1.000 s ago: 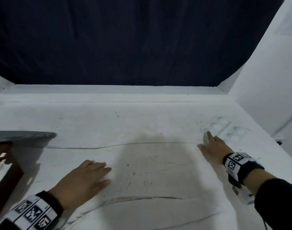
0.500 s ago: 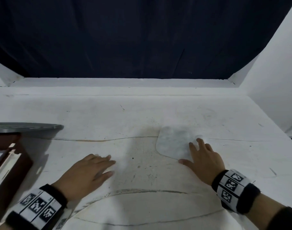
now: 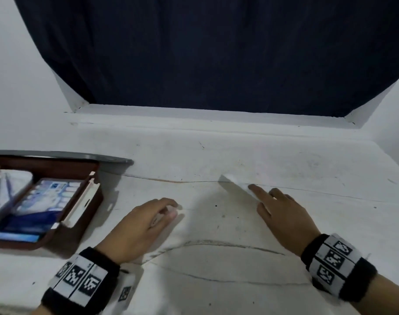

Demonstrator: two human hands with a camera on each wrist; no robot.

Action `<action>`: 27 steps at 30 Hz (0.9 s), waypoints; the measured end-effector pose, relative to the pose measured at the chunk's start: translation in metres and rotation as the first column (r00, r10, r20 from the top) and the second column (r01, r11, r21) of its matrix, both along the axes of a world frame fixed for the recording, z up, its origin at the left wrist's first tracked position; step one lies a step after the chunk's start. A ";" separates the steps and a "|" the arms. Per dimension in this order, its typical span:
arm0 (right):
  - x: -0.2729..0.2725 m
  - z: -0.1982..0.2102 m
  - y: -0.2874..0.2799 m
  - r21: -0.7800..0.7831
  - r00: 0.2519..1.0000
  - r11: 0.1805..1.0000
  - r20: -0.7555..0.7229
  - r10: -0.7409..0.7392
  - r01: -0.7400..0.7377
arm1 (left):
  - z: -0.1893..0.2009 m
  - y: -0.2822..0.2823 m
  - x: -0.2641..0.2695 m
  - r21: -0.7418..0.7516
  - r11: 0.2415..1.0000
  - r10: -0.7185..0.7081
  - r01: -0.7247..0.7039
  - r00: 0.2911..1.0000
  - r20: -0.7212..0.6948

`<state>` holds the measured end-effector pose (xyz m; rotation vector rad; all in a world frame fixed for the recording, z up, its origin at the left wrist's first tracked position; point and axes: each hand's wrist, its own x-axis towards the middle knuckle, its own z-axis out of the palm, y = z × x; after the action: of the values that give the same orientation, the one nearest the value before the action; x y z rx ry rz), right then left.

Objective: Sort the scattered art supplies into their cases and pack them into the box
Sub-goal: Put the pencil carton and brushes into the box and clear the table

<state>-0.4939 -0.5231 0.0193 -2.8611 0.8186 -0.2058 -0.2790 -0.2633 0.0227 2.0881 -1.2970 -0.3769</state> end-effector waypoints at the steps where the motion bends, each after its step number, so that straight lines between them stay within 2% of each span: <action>1: 0.005 0.004 0.012 0.033 0.994 0.999 0.099 0.035 -0.038 | 0.010 0.009 -0.003 -0.088 0.996 0.032 -0.032 0.999 0.000; 4: 0.025 0.020 0.053 0.162 0.936 0.979 0.346 0.062 -0.125 | 0.038 0.043 -0.006 -0.291 0.947 0.134 -0.134 0.991 -0.020; 6: 0.041 0.033 0.084 0.179 0.895 0.969 0.440 0.075 -0.169 | 0.054 0.069 0.000 -0.368 0.912 0.193 -0.180 0.981 -0.002; 8: 0.058 0.051 0.116 0.093 0.855 0.971 0.497 0.148 -0.222 | 0.071 0.097 0.013 -0.416 0.882 0.257 -0.222 0.966 0.030; 11: 0.086 0.074 0.160 -0.077 0.821 0.955 0.494 0.285 -0.286 | 0.098 0.144 0.046 -0.495 0.832 0.335 -0.252 0.938 0.086; 15: 0.133 0.090 0.221 -0.279 0.787 0.907 0.458 0.414 -0.314 | 0.120 0.210 0.114 -0.555 0.774 0.388 -0.305 0.921 0.036; 17: 0.161 0.095 0.251 -0.357 0.808 0.880 0.387 0.445 -0.314 | 0.127 0.239 0.155 -0.508 0.802 0.402 -0.314 0.913 0.072; 20: 0.204 0.101 0.292 -0.419 0.839 0.820 0.205 0.505 -0.391 | 0.139 0.267 0.216 -0.369 0.895 0.337 -0.250 0.921 0.194; 22: 0.233 0.103 0.314 -0.427 0.830 0.776 0.096 0.549 -0.464 | 0.145 0.272 0.255 -0.240 0.954 0.244 -0.180 0.932 0.269; 24: 0.261 0.103 0.333 -0.394 0.813 0.760 0.053 0.579 -0.516 | 0.146 0.267 0.292 -0.070 0.992 0.119 -0.101 0.938 0.326; 27: 0.300 0.104 0.355 -0.397 0.793 0.736 0.033 0.608 -0.548 | 0.133 0.253 0.344 0.181 0.984 -0.074 0.006 0.925 0.373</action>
<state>-0.1937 -0.1685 0.1235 -3.2121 -0.2061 -0.5471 0.0648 -0.0104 0.1559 2.3693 -1.5780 -0.1078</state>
